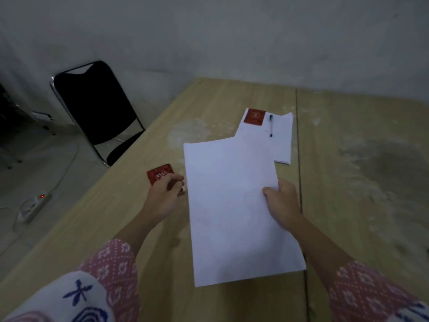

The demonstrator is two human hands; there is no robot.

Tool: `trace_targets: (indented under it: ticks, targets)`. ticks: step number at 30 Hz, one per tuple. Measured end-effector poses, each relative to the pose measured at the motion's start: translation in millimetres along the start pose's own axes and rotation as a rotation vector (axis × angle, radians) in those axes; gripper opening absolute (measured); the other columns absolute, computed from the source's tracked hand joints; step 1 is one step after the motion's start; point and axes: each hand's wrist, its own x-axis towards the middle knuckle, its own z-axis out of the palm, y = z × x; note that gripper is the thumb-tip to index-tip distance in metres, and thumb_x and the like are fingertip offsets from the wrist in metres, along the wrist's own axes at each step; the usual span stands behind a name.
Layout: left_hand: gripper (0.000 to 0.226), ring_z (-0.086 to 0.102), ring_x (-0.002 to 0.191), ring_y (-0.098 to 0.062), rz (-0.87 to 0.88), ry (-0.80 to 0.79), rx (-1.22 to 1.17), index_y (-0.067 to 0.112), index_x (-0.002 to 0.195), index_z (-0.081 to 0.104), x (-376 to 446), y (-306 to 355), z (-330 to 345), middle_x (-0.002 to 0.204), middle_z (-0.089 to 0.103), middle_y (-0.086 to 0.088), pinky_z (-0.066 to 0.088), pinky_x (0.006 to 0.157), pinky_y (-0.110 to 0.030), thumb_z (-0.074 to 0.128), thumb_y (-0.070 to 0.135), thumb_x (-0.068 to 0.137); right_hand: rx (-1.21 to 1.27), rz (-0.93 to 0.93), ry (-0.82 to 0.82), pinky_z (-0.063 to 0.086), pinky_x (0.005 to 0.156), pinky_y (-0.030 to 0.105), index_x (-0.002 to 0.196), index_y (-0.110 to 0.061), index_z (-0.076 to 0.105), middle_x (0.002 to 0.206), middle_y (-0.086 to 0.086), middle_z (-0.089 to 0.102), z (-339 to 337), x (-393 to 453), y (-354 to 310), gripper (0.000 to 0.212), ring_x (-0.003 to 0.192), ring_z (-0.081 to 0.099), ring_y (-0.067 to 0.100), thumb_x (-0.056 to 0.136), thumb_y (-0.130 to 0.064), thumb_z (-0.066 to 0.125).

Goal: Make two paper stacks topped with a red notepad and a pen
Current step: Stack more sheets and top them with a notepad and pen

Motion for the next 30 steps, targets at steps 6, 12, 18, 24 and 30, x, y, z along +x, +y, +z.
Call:
trace_targets:
  ticks: [6,12,18,24,30]
  targets:
    - [0.029,0.056,0.106,-0.024,0.117,-0.089,0.374,0.008,0.107,0.063,39,-64,-39,0.116,0.062,-0.012,0.037,0.090,-0.024,0.061,0.007,0.078,-0.084,0.082,0.116,0.032,0.039,0.021,0.049,-0.015,0.044,0.051,-0.001,0.042,57,-15,18,0.029,0.049,0.039,0.014,0.072,0.003,0.049]
    - [0.045,0.040,0.127,-0.022,0.190,-0.173,0.528,0.016,0.121,0.057,63,-97,-41,0.136,0.046,-0.004,0.035,0.102,-0.034,0.064,0.031,0.079,-0.104,0.122,0.222,0.024,0.049,0.025,0.049,-0.017,0.031,0.051,0.001,0.032,78,-22,32,0.036,0.050,0.030,0.016,0.071,0.005,0.050]
    - [0.044,0.037,0.134,-0.021,0.249,-0.291,0.565,0.013,0.130,0.049,72,-107,-43,0.144,0.041,-0.006,0.031,0.107,-0.032,0.052,0.027,0.089,-0.103,0.149,0.219,0.022,0.051,0.028,0.058,-0.012,0.037,0.056,0.007,0.028,78,-19,37,0.024,0.056,0.028,0.018,0.069,0.004,0.051]
    - [0.040,0.061,0.097,-0.029,0.311,-0.396,0.414,0.002,0.111,0.061,86,-98,-49,0.111,0.067,-0.019,0.042,0.093,-0.034,0.032,0.025,0.094,-0.158,0.148,0.178,0.027,0.043,0.022,0.050,-0.014,0.040,0.051,0.003,0.036,65,-20,38,0.029,0.044,0.030,0.009,0.069,0.003,0.055]
    - [0.030,0.051,0.079,-0.014,0.264,-0.247,0.252,0.004,0.108,0.061,99,-76,-49,0.090,0.060,-0.001,0.035,0.060,0.001,0.036,0.013,0.096,-0.228,0.169,0.059,0.041,0.048,0.023,0.064,-0.007,0.065,0.055,0.003,0.057,78,-16,39,0.010,0.049,0.050,0.015,0.069,-0.004,0.057]
